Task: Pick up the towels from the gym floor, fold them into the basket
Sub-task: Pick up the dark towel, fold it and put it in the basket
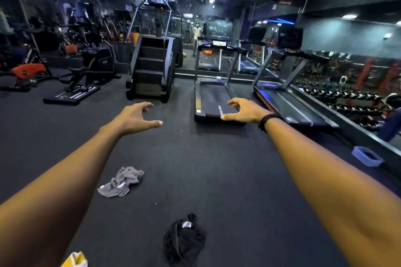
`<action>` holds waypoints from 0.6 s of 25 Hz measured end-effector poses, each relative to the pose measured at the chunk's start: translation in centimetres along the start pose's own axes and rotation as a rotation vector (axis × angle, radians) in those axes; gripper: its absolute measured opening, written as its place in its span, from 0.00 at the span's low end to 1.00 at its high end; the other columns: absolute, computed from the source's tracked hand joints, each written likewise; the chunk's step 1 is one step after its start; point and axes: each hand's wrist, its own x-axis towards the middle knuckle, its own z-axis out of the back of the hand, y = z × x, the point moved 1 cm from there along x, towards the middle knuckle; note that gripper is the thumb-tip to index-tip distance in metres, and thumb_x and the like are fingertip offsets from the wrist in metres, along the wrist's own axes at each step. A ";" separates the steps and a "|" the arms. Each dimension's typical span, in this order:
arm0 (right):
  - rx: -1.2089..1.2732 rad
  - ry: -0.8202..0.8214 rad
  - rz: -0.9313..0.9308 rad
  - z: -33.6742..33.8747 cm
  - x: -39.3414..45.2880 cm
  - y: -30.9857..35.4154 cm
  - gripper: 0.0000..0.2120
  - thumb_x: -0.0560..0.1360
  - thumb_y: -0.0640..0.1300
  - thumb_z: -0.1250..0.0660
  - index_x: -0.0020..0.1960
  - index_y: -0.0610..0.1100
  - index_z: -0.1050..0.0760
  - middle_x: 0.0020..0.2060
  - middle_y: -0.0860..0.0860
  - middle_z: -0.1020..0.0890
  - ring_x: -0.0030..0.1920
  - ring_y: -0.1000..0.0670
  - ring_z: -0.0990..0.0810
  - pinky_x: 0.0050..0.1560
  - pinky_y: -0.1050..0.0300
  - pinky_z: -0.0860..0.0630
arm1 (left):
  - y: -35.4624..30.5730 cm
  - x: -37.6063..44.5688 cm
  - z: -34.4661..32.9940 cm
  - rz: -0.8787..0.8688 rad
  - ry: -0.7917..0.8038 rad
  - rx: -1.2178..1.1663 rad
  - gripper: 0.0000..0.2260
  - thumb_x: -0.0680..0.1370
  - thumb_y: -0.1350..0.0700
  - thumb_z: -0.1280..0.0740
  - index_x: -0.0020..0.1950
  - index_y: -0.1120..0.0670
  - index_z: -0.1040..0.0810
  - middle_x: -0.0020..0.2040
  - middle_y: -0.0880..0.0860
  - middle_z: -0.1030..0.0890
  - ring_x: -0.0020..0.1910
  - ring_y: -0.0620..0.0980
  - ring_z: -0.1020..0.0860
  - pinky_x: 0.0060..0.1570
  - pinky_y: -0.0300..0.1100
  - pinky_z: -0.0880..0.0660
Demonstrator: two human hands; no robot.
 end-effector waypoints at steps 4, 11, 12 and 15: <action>-0.017 0.070 -0.046 -5.6 8.4 -2.8 0.36 0.71 0.58 0.28 0.72 0.45 0.35 0.69 0.45 0.29 0.69 0.46 0.31 0.68 0.52 0.35 | 5.1 7.0 -5.6 0.029 0.102 0.003 0.36 0.68 0.40 0.26 0.72 0.50 0.32 0.68 0.54 0.26 0.66 0.53 0.27 0.65 0.49 0.30; 0.021 0.224 -0.232 -19.8 22.9 -9.6 0.38 0.70 0.59 0.28 0.73 0.46 0.36 0.71 0.46 0.31 0.71 0.46 0.32 0.69 0.49 0.34 | 16.8 21.0 -17.7 0.130 0.337 0.010 0.35 0.69 0.44 0.25 0.72 0.53 0.31 0.67 0.55 0.25 0.66 0.53 0.27 0.65 0.44 0.33; 0.020 0.258 -0.267 -22.6 24.5 -11.1 0.38 0.70 0.60 0.28 0.73 0.46 0.37 0.72 0.46 0.32 0.71 0.45 0.33 0.70 0.46 0.34 | 18.6 22.7 -20.0 0.145 0.393 0.019 0.35 0.69 0.45 0.25 0.72 0.54 0.32 0.67 0.56 0.25 0.66 0.53 0.27 0.65 0.44 0.33; -0.006 0.347 -0.365 -31.2 28.3 -15.7 0.39 0.70 0.61 0.29 0.74 0.46 0.38 0.72 0.47 0.32 0.71 0.44 0.33 0.68 0.42 0.32 | 24.1 26.6 -27.2 0.193 0.510 0.037 0.34 0.71 0.46 0.26 0.72 0.56 0.32 0.68 0.58 0.26 0.67 0.54 0.27 0.67 0.43 0.33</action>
